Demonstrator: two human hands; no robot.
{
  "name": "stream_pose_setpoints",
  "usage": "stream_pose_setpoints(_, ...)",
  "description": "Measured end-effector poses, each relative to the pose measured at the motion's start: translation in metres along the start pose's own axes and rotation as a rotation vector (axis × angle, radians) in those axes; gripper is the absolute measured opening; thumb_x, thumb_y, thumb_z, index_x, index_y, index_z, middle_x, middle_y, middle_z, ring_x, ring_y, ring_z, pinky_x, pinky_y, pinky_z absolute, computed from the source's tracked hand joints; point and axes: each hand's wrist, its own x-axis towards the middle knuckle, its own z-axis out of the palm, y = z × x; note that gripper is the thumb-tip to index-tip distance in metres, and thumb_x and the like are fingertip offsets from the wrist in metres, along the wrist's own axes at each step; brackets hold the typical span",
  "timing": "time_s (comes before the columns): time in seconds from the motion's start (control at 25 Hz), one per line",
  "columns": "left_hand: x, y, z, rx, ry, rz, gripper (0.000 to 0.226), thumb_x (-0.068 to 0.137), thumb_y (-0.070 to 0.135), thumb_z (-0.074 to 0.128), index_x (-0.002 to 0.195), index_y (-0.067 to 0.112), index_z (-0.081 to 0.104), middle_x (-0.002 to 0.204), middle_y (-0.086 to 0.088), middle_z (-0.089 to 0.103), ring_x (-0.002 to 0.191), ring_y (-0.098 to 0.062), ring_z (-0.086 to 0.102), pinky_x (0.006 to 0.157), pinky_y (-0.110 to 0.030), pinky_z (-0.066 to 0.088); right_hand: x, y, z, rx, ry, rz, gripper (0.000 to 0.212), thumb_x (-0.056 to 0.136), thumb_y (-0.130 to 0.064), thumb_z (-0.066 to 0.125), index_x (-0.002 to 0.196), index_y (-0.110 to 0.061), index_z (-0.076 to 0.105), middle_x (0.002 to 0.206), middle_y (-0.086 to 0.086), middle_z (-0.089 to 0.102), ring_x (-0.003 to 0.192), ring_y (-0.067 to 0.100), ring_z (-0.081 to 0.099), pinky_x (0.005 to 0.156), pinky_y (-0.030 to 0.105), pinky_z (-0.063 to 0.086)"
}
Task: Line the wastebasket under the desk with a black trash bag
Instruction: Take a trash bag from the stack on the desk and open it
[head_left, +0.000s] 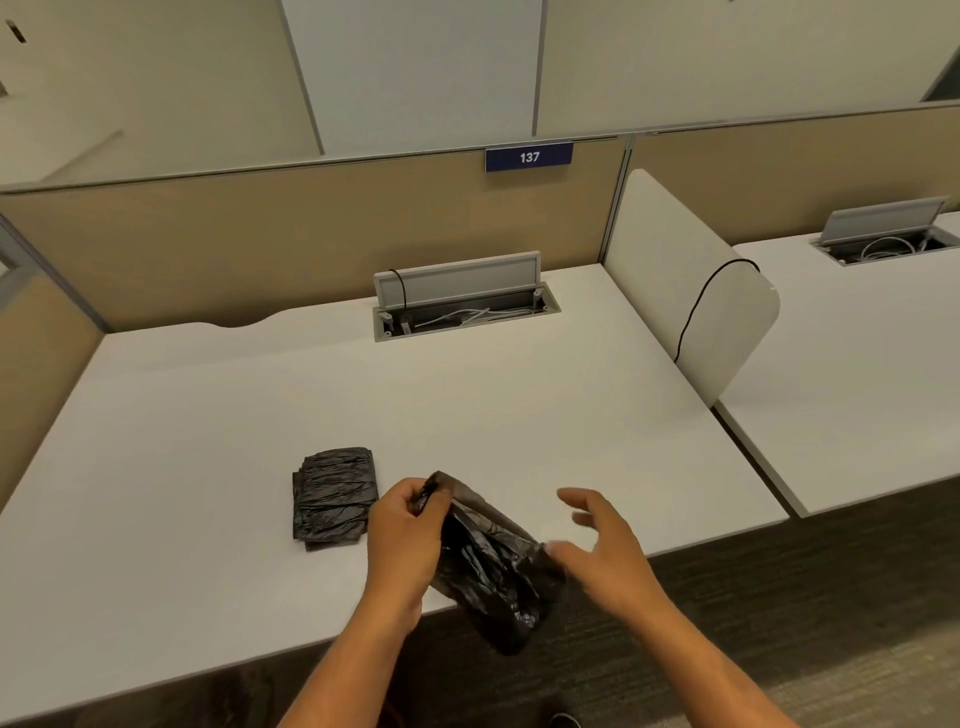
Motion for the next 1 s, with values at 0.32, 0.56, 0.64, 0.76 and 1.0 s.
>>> stream_pose_setpoints(0.32,-0.019,0.020,0.009,0.038,-0.171,0.070,0.009,0.093,0.037,0.079,0.092,0.029,0.083,0.089,-0.001,0.084,0.088,-0.023,0.080,0.081,-0.045,0.065,0.010,-0.057,0.016,-0.266,-0.071,-0.259,0.031,0.089,-0.062,0.060,0.109,-0.041,0.070,0.112,-0.025,0.070,0.105,0.000,0.065,0.100,0.040,0.051)
stream_pose_setpoints(0.56,-0.020,0.015,-0.002,0.244,-0.223,0.139,0.015,0.082,0.021,0.089,0.090,0.024,0.078,0.087,0.002,0.082,0.082,-0.013,0.079,0.075,-0.036,0.065,0.016,-0.057,0.009,-0.240,-0.023,-0.305,0.015,0.099,-0.036,0.062,0.098,-0.030,0.075,0.092,-0.014,0.075,0.083,0.002,0.068,0.078,0.030,0.057)
stream_pose_setpoints(0.64,-0.020,0.012,-0.004,0.358,-0.225,0.139,0.021,0.085,0.007,0.081,0.089,0.027,0.076,0.086,0.007,0.080,0.080,-0.009,0.077,0.077,-0.041,0.066,0.015,-0.053,0.005,-0.226,0.002,-0.296,0.013,0.102,-0.030,0.058,0.096,-0.031,0.070,0.089,-0.013,0.073,0.081,0.002,0.068,0.076,0.030,0.056)
stream_pose_setpoints(0.76,-0.020,0.004,-0.011,0.469,-0.225,0.117,0.036,0.084,-0.005,0.070,0.087,0.030,0.077,0.088,0.007,0.077,0.079,-0.011,0.074,0.070,-0.038,0.063,0.013,-0.046,-0.004,-0.195,0.063,-0.248,0.018,0.105,-0.026,0.051,0.094,-0.035,0.061,0.081,-0.009,0.072,0.074,0.005,0.069,0.072,0.035,0.059)
stream_pose_setpoints(1.0,-0.012,-0.008,-0.032,0.618,-0.148,0.091,0.048,0.082,-0.013,0.063,0.086,0.032,0.077,0.088,0.006,0.078,0.086,-0.007,0.072,0.065,-0.019,0.051,0.006,-0.026,-0.030,-0.219,0.191,-0.228,0.014,0.108,-0.025,0.048,0.100,-0.030,0.059,0.077,-0.006,0.067,0.071,0.013,0.064,0.068,0.044,0.055)
